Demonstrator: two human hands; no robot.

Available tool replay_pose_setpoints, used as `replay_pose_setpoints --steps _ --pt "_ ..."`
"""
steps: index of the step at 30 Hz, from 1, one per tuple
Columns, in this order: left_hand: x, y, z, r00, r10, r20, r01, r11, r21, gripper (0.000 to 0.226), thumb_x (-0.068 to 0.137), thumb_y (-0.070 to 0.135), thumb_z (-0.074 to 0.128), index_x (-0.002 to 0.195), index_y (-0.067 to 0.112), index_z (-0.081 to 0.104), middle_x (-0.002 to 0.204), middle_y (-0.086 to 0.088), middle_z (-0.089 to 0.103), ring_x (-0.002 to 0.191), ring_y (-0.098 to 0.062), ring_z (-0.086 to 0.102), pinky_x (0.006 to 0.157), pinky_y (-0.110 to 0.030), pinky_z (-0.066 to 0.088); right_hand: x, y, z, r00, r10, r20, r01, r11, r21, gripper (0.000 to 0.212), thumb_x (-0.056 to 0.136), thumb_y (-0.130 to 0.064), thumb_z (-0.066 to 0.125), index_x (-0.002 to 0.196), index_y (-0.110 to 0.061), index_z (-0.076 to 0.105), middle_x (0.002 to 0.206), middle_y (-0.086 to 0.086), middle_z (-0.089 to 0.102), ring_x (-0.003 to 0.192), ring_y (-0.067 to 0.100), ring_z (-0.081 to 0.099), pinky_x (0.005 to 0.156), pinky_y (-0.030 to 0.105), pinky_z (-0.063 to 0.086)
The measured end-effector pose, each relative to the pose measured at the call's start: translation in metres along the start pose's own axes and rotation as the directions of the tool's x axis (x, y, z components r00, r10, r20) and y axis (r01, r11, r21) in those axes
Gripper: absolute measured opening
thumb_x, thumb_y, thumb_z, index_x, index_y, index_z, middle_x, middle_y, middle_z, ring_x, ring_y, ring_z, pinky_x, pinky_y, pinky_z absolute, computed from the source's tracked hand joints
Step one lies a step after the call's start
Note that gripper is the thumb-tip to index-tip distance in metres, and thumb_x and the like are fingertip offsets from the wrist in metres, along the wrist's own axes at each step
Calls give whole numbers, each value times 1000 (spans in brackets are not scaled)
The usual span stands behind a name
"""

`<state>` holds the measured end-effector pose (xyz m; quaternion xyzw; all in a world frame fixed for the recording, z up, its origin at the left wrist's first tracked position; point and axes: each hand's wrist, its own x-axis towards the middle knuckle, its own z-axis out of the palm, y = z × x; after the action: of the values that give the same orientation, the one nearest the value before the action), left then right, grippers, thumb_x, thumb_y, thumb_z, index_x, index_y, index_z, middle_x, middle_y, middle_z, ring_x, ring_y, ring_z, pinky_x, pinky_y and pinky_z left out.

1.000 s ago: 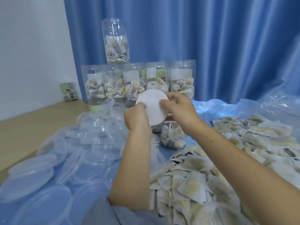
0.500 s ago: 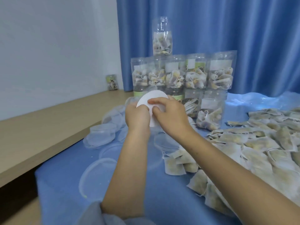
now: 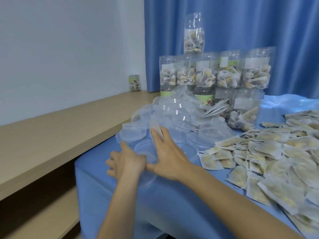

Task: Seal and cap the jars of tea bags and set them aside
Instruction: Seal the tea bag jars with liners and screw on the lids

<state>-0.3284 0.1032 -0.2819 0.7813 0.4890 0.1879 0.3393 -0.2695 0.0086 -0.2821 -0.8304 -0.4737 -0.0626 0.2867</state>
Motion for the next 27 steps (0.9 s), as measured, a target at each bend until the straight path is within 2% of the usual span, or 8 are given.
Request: replay_pose_setpoints --steps 4,10,13,15,18,21,24,27 --pt "-2 -7 11 1000 -1 -1 1 999 -50 53 89 31 53 136 13 36 135 -14 47 127 -35 38 101 -38 30 -1 0 12 1000 15 -10 -15 1000 26 83 85 -33 62 147 -20 9 147 -6 4 122 24 42 73 27 33" --pt "2 6 14 992 62 -113 -107 882 -459 51 82 24 66 130 17 48 135 -7 50 123 -29 46 103 -44 38 11 9 0 977 0 -213 13 998 58 92 77 -29 72 148 -23 13 141 -15 3 121 19 41 71 26 36" --pt "8 26 18 983 142 -118 -184 802 -568 48 83 26 67 127 17 51 134 -4 50 116 -20 51 99 -36 41 23 19 -18 949 10 -316 4 999 44 99 75 -31 76 149 -27 10 137 -25 -1 125 15 36 79 24 40" --pt "12 46 23 974 200 -103 -219 742 -634 46 85 27 66 127 16 51 134 -4 50 109 -12 51 94 -28 40 32 27 -35 924 12 -383 14 998 65 102 73 -29 79 150 -27 12 145 -16 2 131 16 34 90 30 47" --pt "14 83 31 962 255 -99 -248 661 -708 46 88 27 62 130 14 49 137 -6 48 119 -13 49 93 -23 36 46 42 -66 871 14 -491 41 994 101 104 71 -18 81 150 -28 15 150 -2 12 131 12 32 93 36 51" --pt "12 129 44 964 264 -39 -190 573 -798 50 88 36 58 133 17 47 138 -2 47 120 -15 48 95 -27 36 57 59 -99 822 2 -570 81 990 119 104 71 -13 81 149 -32 14 148 -9 15 108 -15 35 89 13 46" --pt "6 172 61 959 282 -33 -162 447 -880 60 82 44 62 134 20 45 137 0 44 125 -17 44 101 -33 36 61 76 -130 815 142 -562 89 928 363 95 74 -20 79 145 -40 20 133 -29 15 86 -16 51 77 -1 41" --pt "-1 213 76 952 302 57 -67 385 -921 73 68 48 71 130 17 48 133 -3 50 120 -20 50 98 -34 42 62 99 -157 810 212 -546 185 792 582 68 81 -15 72 135 -39 40 137 -16 31 112 -2 50 83 7 46"
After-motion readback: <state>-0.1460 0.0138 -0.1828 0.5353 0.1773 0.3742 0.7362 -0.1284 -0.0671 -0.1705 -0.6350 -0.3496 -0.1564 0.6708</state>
